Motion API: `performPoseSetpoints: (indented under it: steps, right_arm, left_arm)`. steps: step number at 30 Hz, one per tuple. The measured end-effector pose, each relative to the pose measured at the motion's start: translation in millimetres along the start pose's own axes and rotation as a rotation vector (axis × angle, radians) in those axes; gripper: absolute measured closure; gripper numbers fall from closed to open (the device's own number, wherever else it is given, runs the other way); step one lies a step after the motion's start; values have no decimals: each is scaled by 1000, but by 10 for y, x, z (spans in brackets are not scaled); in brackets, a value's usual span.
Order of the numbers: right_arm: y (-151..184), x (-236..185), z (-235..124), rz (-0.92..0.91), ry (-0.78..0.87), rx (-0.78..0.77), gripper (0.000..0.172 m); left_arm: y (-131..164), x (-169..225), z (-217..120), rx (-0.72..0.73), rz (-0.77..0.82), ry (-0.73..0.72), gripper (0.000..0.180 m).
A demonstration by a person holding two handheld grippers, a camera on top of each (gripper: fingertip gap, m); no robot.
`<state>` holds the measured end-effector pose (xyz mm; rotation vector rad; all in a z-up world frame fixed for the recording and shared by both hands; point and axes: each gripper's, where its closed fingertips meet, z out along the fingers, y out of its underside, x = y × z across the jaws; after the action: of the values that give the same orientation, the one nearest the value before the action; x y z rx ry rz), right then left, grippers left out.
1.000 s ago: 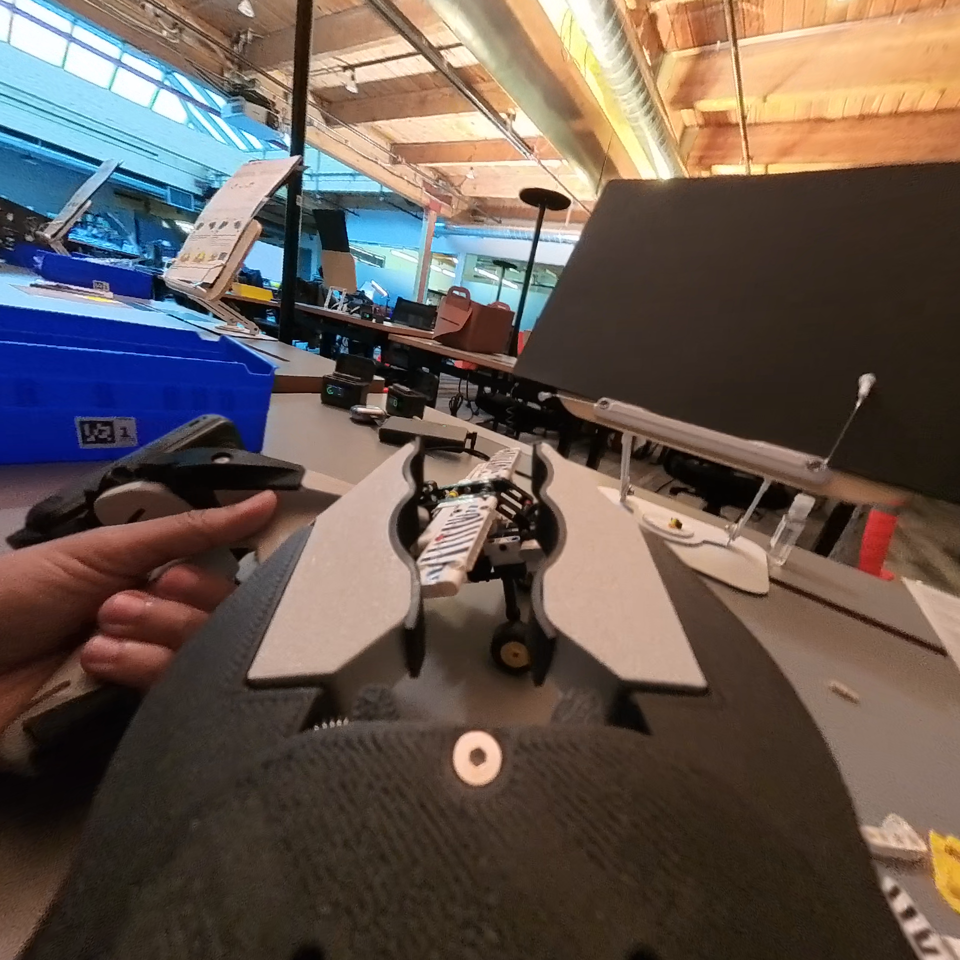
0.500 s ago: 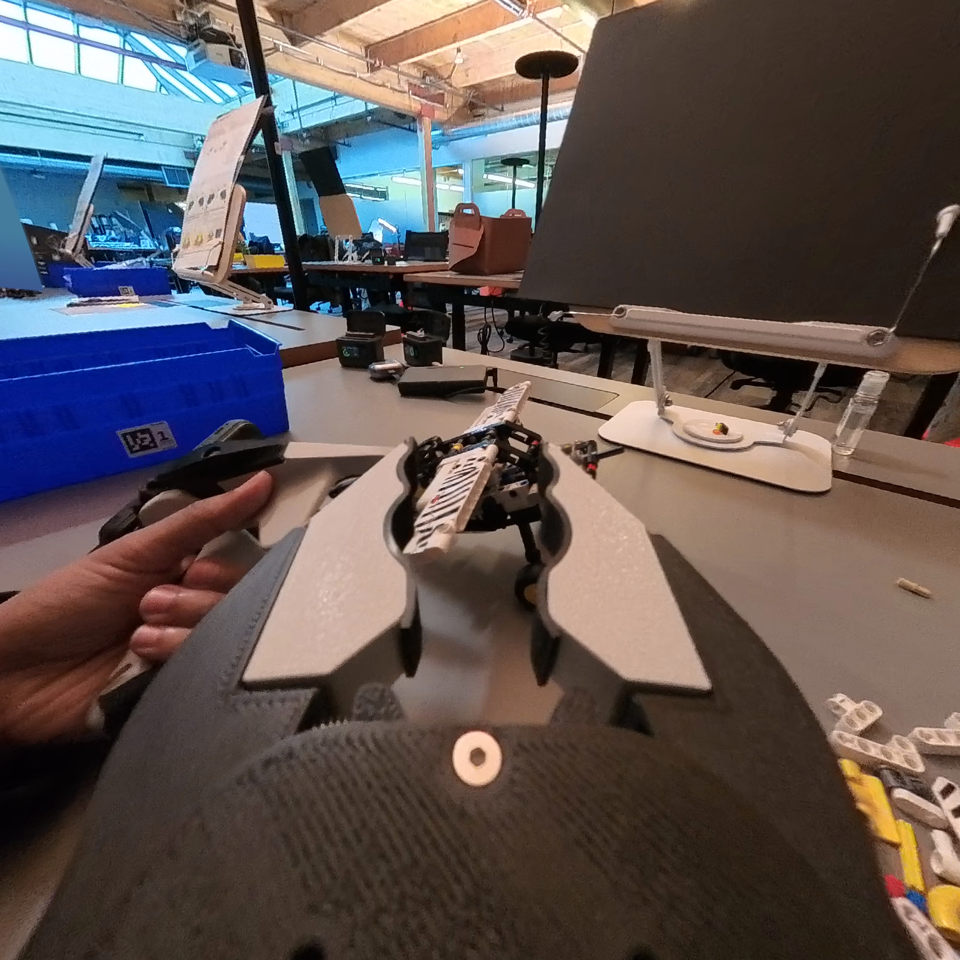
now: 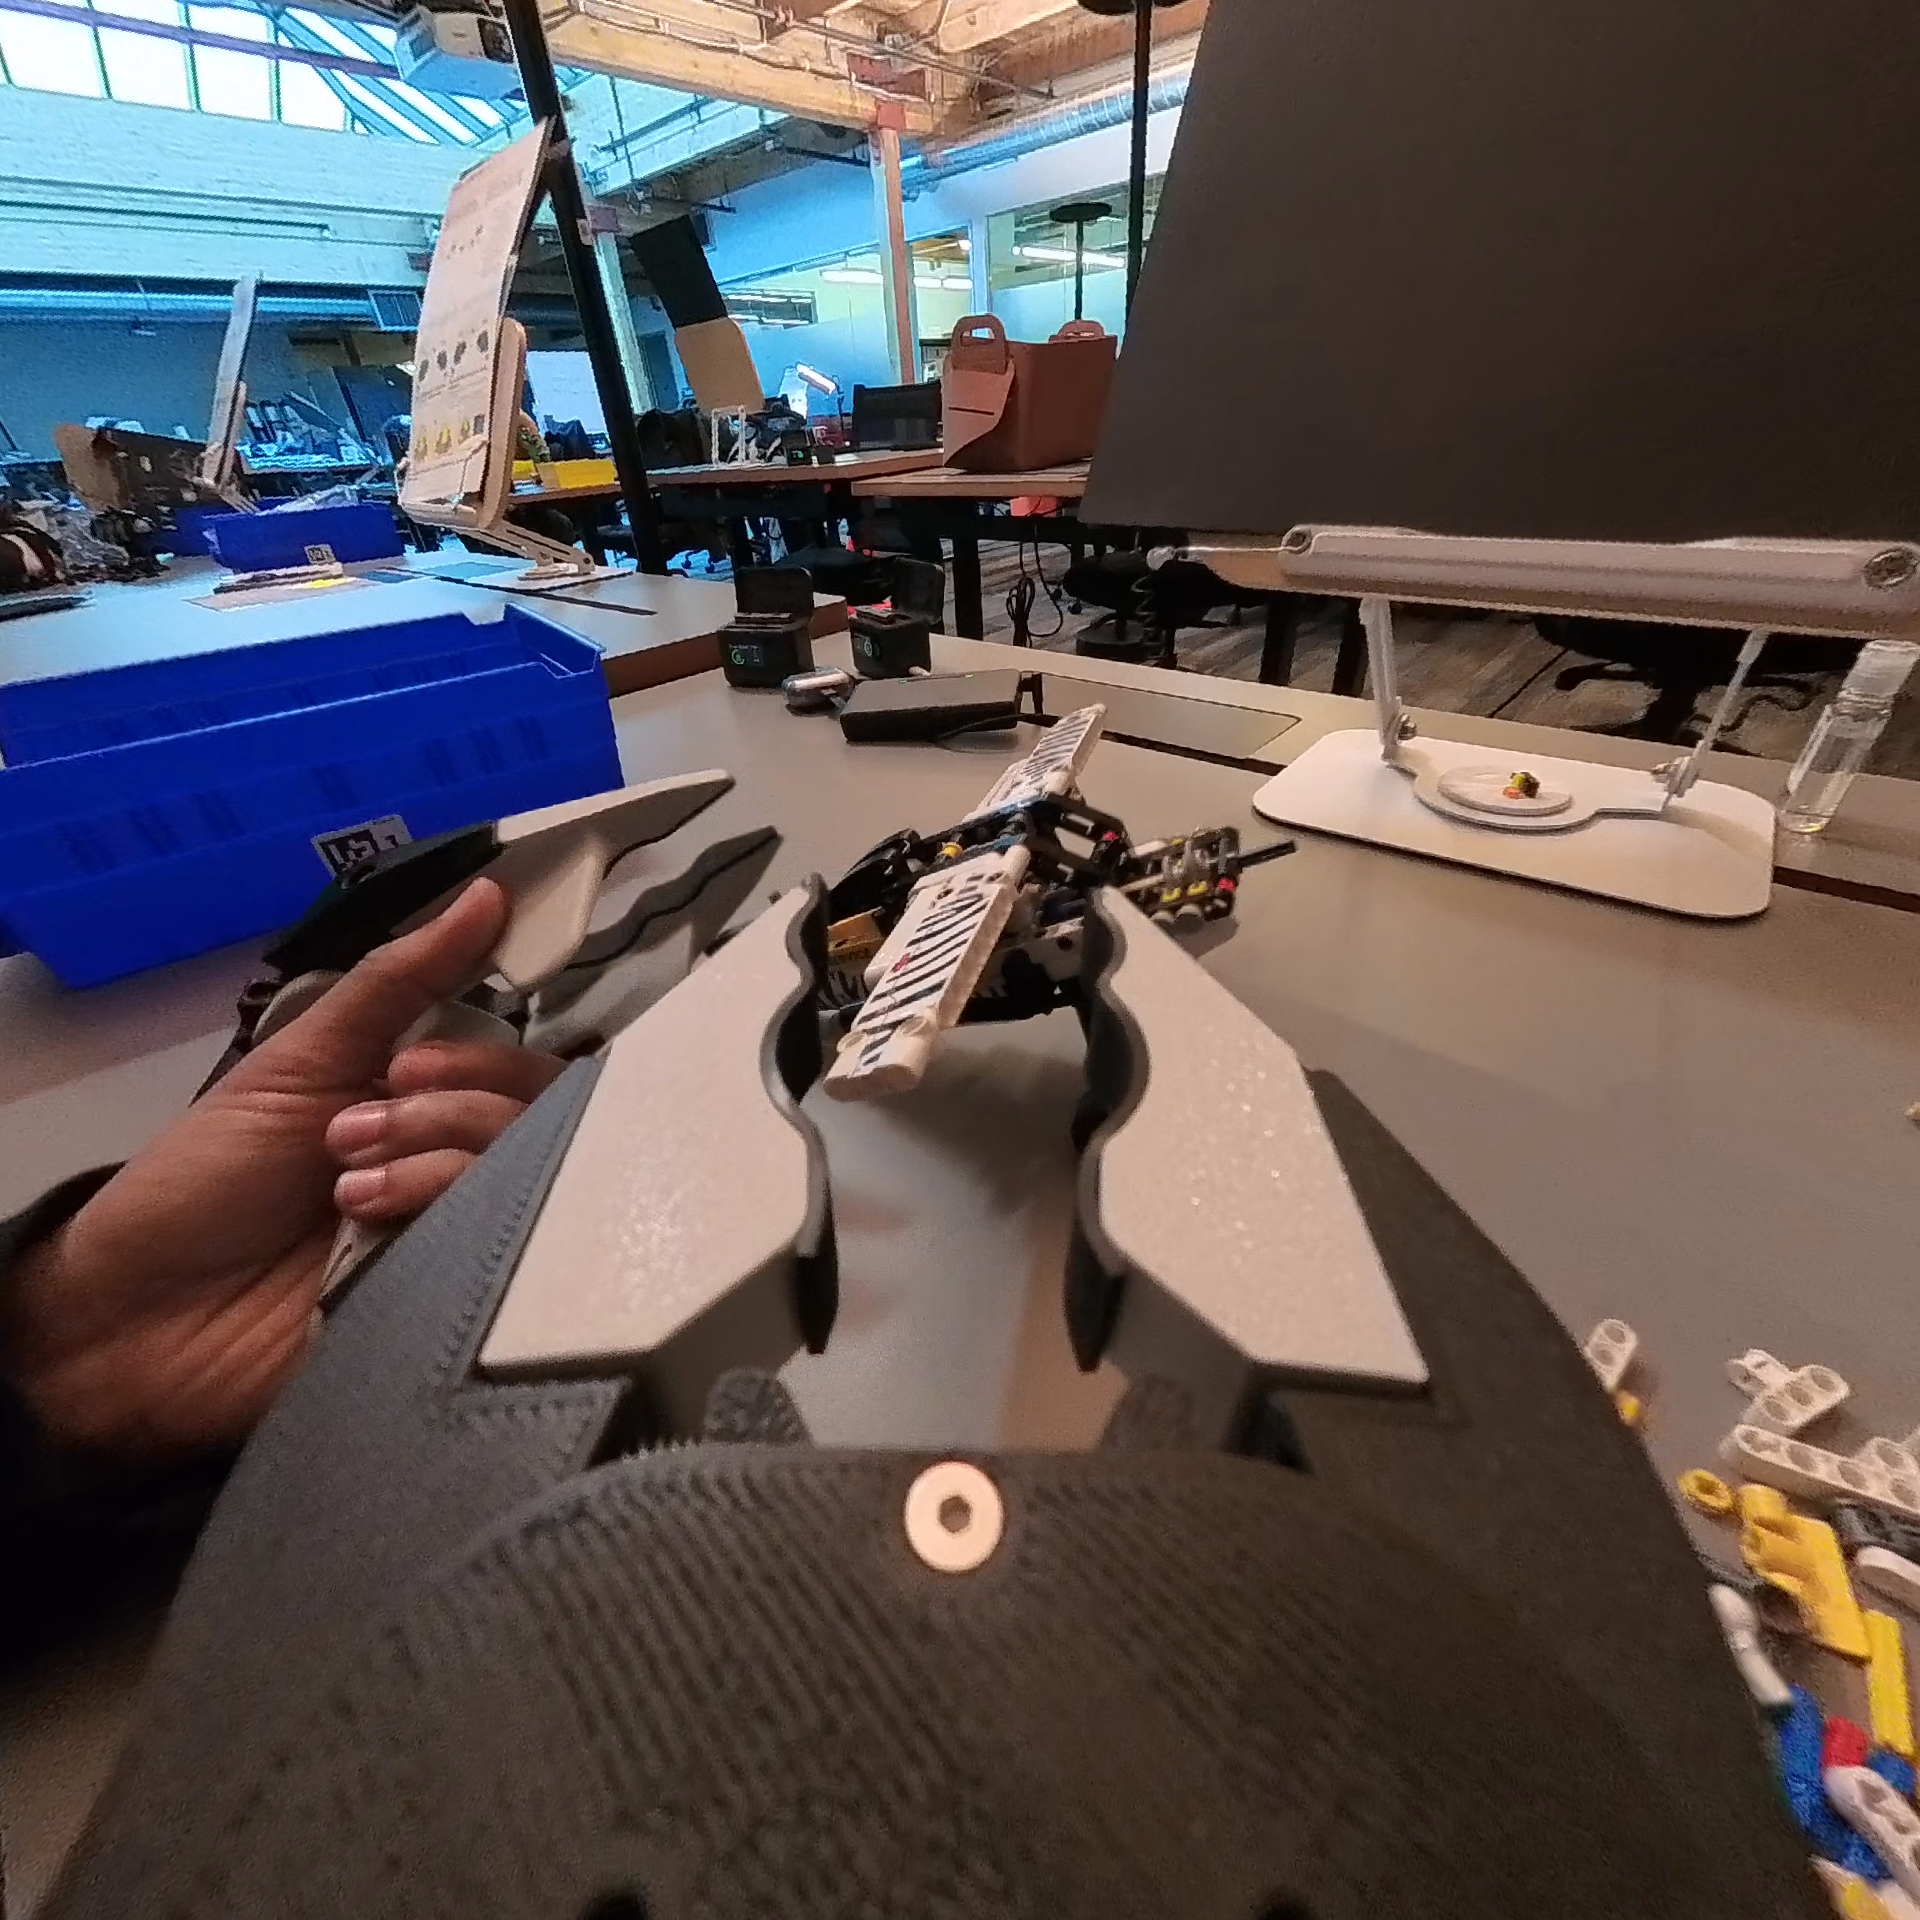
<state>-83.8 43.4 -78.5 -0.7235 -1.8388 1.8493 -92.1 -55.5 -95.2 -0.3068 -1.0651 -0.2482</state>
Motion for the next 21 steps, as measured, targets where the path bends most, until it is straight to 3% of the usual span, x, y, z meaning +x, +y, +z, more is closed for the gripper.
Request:
performPoseSetpoints:
  steps: [4,11,18,21]
  right_arm:
    - [-25,22,-33,-7,9,-6,126]
    - [74,-62,11,13,-3,-60,118]
    - [413,-126,130,-81,-16,-255,92]
    - [484,-35,161,-218,52,-294,108]
  left_arm:
    - [157,-31,57,-117,22,-26,161]
    - [-7,12,-9,-34,44,-10,161]
    - [-110,30,-61,25,105,-29,160]
    - [-123,24,-68,32,137,-48,160]
